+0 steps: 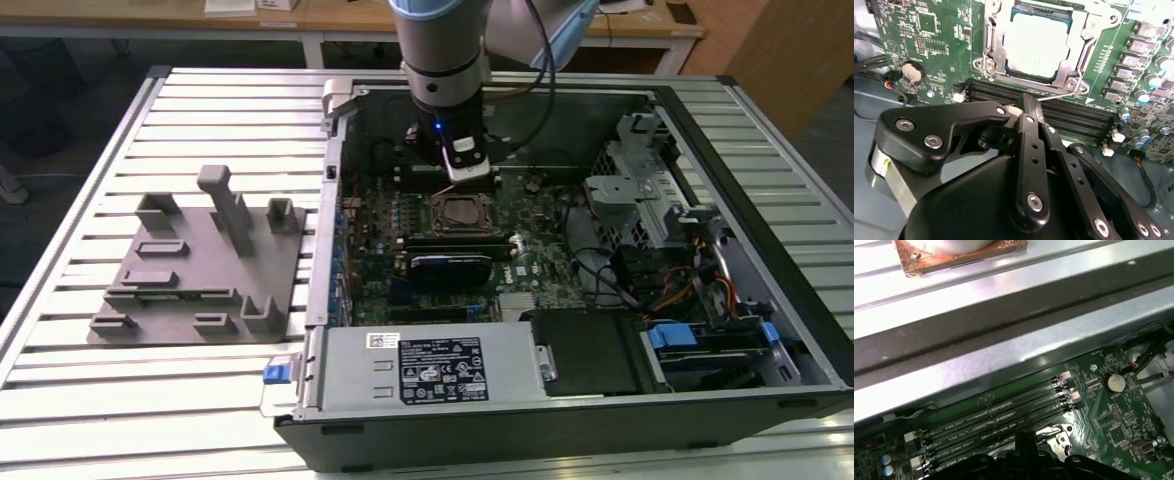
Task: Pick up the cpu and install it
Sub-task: 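Install the first cpu locking lever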
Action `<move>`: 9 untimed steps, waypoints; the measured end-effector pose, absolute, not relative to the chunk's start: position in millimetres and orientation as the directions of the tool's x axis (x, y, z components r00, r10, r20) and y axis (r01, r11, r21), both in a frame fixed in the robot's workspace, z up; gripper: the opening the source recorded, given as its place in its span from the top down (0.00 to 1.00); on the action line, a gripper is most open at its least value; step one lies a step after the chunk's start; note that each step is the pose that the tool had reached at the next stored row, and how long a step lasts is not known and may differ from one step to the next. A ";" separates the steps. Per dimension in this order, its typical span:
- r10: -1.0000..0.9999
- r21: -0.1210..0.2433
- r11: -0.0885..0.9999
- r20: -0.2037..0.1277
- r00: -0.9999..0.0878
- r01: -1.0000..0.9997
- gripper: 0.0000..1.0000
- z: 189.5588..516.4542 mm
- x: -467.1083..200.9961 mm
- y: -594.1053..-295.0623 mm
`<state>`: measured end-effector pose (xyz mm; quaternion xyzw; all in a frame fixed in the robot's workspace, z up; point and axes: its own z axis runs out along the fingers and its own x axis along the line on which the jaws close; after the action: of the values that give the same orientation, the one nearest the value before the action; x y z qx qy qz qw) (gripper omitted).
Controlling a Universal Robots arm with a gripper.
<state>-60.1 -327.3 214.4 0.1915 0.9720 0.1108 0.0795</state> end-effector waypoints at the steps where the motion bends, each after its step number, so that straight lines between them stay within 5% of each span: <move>1: 0.390 0.246 0.902 -0.112 -0.914 0.355 0.89 213.3 -60.1 -326.7; 9: 0.390 0.231 0.905 -0.120 -0.913 0.357 0.89 207.3 -57.4 -322.6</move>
<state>-57.4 -322.6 207.3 0.1919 0.9726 0.1028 0.0820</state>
